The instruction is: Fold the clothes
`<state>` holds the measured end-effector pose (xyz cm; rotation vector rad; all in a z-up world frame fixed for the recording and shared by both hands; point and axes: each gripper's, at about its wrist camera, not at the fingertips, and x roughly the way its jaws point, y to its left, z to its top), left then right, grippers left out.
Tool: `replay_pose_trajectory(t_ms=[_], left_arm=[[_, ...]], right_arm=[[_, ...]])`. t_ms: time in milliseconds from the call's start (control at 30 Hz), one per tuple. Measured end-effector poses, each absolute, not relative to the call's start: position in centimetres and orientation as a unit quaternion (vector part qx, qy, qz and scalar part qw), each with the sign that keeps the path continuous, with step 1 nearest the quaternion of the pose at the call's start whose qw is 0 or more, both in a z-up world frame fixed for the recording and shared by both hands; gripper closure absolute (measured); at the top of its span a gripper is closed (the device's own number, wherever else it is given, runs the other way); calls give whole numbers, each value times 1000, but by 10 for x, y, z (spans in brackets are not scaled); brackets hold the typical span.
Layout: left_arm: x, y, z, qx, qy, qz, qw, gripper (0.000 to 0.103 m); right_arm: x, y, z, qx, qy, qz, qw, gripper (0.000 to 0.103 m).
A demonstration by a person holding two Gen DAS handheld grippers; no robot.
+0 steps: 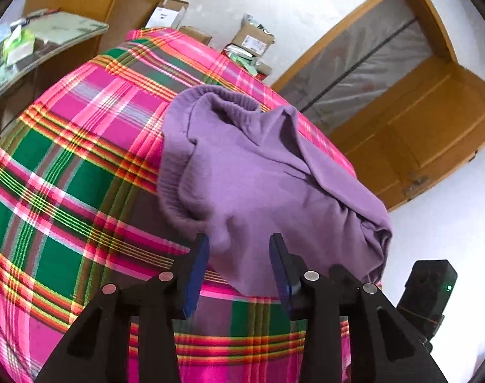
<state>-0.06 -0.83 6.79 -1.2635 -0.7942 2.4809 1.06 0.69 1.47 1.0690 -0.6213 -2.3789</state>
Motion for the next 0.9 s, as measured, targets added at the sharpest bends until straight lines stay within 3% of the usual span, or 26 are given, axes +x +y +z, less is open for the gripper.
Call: replay_pose_trajectory(t_ms=[33, 67, 200, 267, 333, 633, 900], left_arm=[[0, -4, 71, -431, -264, 853, 128, 44], [1, 0, 74, -429, -255, 856, 132, 41], [-2, 34, 80, -424, -203, 865, 172, 41], [-3, 56, 81, -429, -169, 867, 191, 35], [-1, 78, 79, -432, -131, 868, 208, 35], [9, 165, 75, -398, 48, 884, 241, 35], [10, 192, 63, -383, 128, 885, 233, 35]], right_arm=[[14, 11, 15, 387, -221, -866, 226, 97], [18, 15, 16, 385, -217, -869, 224, 95], [33, 31, 18, 378, -200, -878, 217, 89], [42, 44, 20, 372, -192, -885, 204, 86], [51, 60, 24, 361, -190, -895, 178, 79], [62, 108, 32, 333, -143, -930, 65, 69], [41, 106, 22, 340, -118, -931, 66, 69]])
